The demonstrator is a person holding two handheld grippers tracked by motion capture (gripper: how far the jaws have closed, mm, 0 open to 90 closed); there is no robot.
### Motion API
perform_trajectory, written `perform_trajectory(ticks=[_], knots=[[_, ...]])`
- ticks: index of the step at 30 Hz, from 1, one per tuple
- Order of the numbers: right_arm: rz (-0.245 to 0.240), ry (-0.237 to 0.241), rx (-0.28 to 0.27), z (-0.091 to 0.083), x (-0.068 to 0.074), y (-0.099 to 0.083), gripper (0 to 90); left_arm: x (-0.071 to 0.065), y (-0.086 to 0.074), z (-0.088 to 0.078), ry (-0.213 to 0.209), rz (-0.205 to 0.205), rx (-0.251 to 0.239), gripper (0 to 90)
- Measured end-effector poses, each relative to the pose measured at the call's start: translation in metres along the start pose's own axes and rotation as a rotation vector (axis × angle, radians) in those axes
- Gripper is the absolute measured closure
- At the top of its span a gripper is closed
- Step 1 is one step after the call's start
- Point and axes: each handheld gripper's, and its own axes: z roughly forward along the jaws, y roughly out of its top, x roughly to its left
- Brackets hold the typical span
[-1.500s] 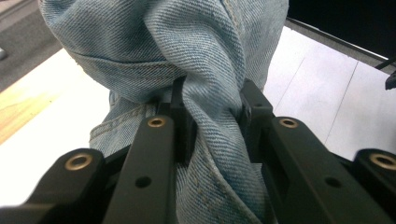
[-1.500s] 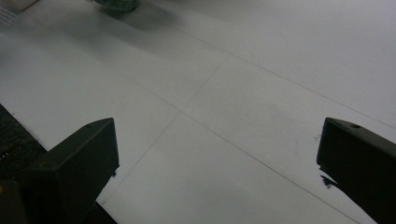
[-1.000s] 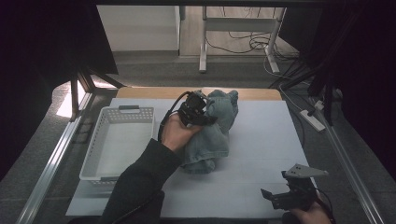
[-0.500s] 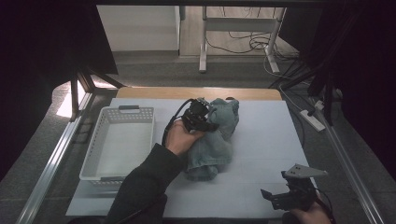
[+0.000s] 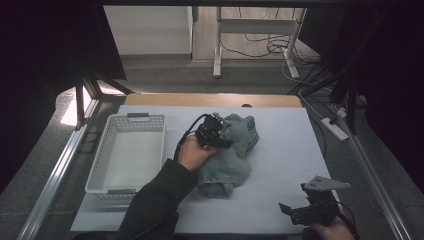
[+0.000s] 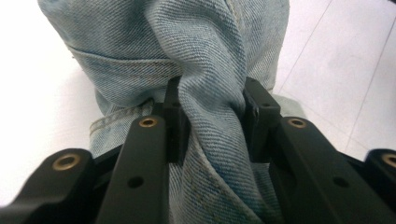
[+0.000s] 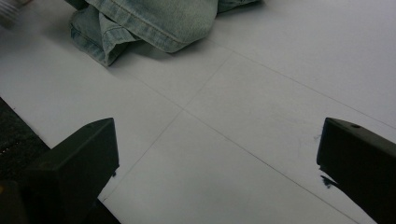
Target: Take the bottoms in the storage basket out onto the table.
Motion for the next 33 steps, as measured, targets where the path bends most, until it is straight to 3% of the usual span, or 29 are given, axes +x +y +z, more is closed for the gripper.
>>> perform_trajectory(ticks=[10, 15, 17, 23, 28, 33], knots=[[-0.005, 0.0, 0.005, 0.001, 0.001, 0.0, 0.0, -0.004, -0.009, 0.022, 0.011, 0.053, 0.029, 59.8], [-0.006, 0.0, 0.006, 0.001, 0.001, 0.0, 0.0, -0.005, -0.012, 0.032, 0.005, 0.047, 0.063, 55.6], [-0.005, 0.0, 0.006, 0.001, 0.001, 0.0, 0.0, -0.006, -0.015, 0.037, 0.009, 0.066, 0.074, 52.3], [-0.008, -0.001, 0.006, 0.001, 0.001, 0.0, 0.0, -0.006, -0.019, 0.046, 0.006, 0.067, 0.068, 42.4], [-0.01, -0.002, 0.008, 0.001, 0.001, 0.0, 0.0, -0.011, -0.019, 0.051, 0.032, 0.088, 0.072, 35.0], [-0.01, -0.002, 0.008, 0.001, 0.001, 0.0, 0.0, -0.009, -0.021, 0.054, 0.016, 0.076, 0.064, 29.0]])
